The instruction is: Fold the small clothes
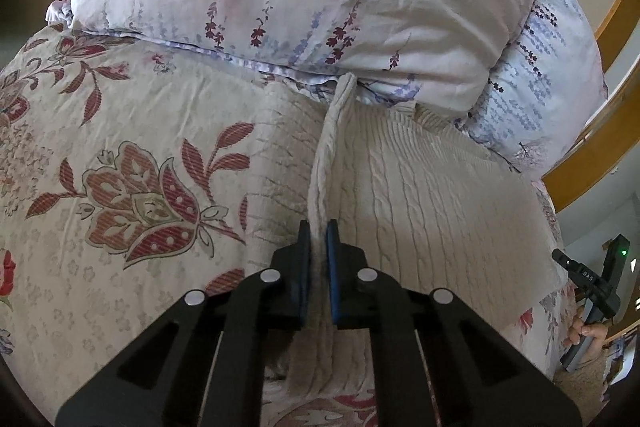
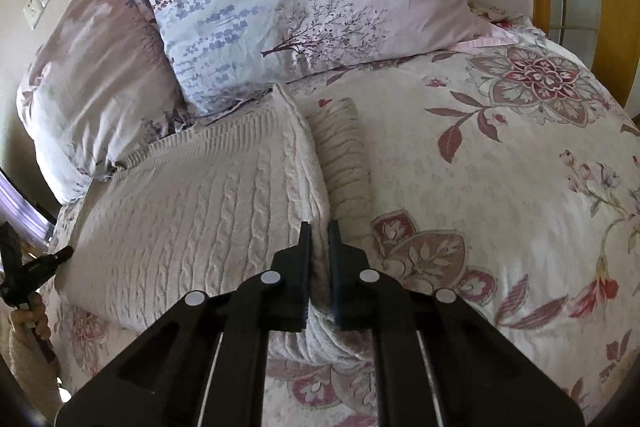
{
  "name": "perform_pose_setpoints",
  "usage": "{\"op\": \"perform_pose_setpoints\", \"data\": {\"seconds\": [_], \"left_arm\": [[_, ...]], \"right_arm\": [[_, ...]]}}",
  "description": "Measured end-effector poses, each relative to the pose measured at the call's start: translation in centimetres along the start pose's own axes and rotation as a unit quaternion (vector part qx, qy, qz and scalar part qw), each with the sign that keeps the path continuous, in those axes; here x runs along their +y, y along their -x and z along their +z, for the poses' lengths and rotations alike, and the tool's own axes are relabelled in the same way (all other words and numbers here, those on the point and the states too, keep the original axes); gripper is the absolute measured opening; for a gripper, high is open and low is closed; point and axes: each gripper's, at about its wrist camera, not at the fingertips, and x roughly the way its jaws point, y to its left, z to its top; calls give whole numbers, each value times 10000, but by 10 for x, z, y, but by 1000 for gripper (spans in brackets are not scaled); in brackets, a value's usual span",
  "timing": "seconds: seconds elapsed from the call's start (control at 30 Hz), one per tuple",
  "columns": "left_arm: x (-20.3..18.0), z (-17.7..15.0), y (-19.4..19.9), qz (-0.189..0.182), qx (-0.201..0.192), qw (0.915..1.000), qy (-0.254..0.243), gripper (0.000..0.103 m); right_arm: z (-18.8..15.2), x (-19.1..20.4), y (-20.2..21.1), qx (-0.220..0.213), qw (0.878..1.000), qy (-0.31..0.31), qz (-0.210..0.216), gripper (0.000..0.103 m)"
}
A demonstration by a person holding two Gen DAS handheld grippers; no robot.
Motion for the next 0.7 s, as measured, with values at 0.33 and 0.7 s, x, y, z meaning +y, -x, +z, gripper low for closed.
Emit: {"op": "perform_pose_setpoints", "data": {"seconds": [0.33, 0.7], "left_arm": [[3, -4, 11, -95, 28, 9998, -146, 7], [0, -4, -1, 245, -49, 9991, -337, 7]], "right_arm": [[-15, 2, 15, 72, 9998, -113, -123, 8], [-18, 14, 1, 33, 9936, 393, -1059, 8]]}}
